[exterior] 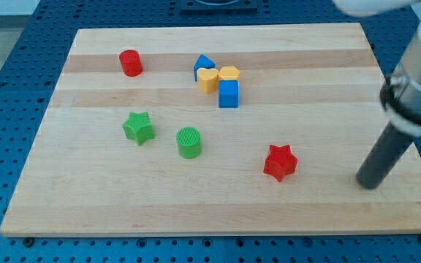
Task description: Move the red star bottom to the yellow heart
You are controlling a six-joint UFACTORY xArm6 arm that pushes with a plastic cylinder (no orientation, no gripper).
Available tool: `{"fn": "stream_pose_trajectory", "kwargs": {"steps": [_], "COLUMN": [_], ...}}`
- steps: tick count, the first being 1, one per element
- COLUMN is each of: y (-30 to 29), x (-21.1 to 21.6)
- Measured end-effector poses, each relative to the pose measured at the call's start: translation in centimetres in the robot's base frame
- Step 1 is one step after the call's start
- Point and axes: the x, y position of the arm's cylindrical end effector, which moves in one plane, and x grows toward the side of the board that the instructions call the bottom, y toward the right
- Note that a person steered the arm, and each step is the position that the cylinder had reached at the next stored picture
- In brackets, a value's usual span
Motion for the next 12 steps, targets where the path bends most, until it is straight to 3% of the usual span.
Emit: {"fn": "stream_pose_trajectory", "kwargs": {"steps": [1,3,4,5,7,8,10,12], "y": [-7.4,-19.9,-20.3,-15.9,-5.2,-7.7,-18.1,-21.2], "x": [0.3,-4.3,-2.3,0.8,-1.3,-3.6,-7.4,-11.9]}}
